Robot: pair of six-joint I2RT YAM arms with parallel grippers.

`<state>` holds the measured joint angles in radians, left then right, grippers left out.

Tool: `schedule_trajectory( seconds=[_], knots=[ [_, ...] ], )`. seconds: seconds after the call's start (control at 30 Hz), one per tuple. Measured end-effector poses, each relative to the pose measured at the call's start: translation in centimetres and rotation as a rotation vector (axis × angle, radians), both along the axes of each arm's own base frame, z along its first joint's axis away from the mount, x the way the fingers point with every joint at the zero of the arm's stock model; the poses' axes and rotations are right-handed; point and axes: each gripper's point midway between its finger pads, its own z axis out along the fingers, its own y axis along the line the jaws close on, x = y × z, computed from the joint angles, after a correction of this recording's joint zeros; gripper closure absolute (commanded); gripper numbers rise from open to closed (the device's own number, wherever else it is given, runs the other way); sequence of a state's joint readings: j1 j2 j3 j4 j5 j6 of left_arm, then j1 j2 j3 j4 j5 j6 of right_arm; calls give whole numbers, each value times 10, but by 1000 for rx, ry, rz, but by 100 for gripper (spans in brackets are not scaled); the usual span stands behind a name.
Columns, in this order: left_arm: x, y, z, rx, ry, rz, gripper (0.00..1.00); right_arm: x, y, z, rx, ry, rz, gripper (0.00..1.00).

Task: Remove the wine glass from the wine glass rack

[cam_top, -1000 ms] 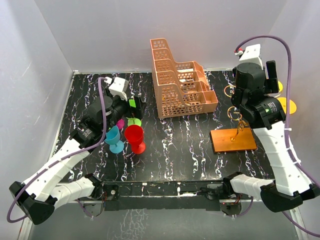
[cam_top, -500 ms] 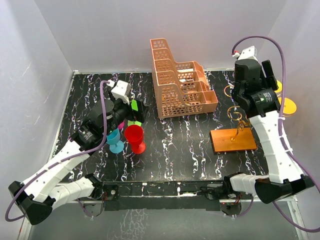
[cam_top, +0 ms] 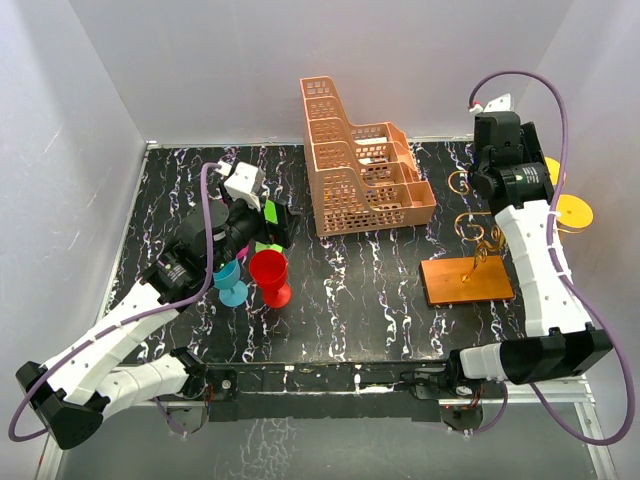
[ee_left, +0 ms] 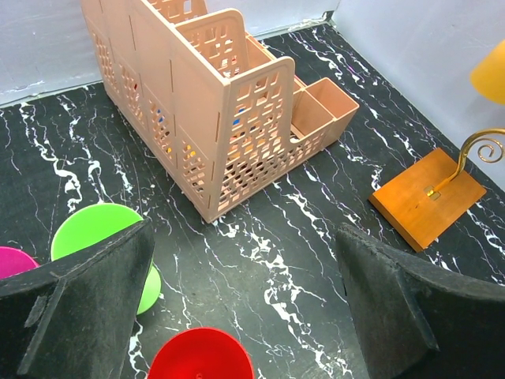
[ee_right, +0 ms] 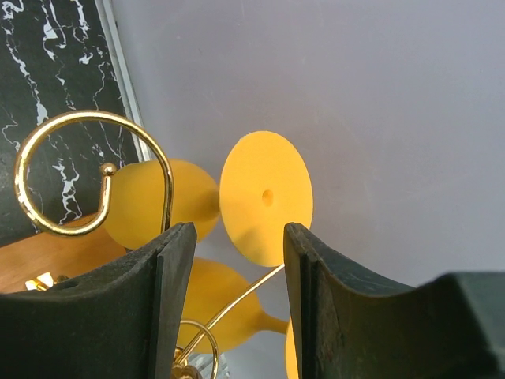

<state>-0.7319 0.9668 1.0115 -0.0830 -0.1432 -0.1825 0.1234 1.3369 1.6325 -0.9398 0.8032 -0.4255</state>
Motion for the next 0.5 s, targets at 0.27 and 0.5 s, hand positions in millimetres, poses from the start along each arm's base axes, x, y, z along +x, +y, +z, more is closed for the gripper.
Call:
schedule_trajectory(
  seconds=[0.27, 0.5],
  knots=[
    [-3, -3, 0, 3, -2, -9, 3, 8, -8, -5, 5, 7, -12, 49],
    [-4, -5, 0, 5, -3, -15, 3, 13, -13, -8, 0, 14, -24, 55]
  ],
)
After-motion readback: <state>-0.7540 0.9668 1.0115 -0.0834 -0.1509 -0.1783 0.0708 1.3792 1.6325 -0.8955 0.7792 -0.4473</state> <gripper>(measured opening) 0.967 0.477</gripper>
